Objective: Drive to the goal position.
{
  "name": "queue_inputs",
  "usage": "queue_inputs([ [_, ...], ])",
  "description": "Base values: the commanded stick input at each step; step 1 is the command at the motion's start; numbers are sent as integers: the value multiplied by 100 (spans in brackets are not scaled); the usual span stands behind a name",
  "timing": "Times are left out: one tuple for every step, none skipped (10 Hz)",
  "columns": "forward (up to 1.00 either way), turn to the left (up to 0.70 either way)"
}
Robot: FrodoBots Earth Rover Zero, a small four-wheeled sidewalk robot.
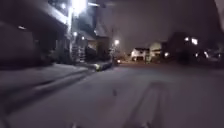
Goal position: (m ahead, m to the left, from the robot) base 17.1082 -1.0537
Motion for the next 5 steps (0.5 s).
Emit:
queue_inputs([
  [100, -40],
  [100, -40],
  [100, -40],
  [100, -40],
  [100, -40],
])
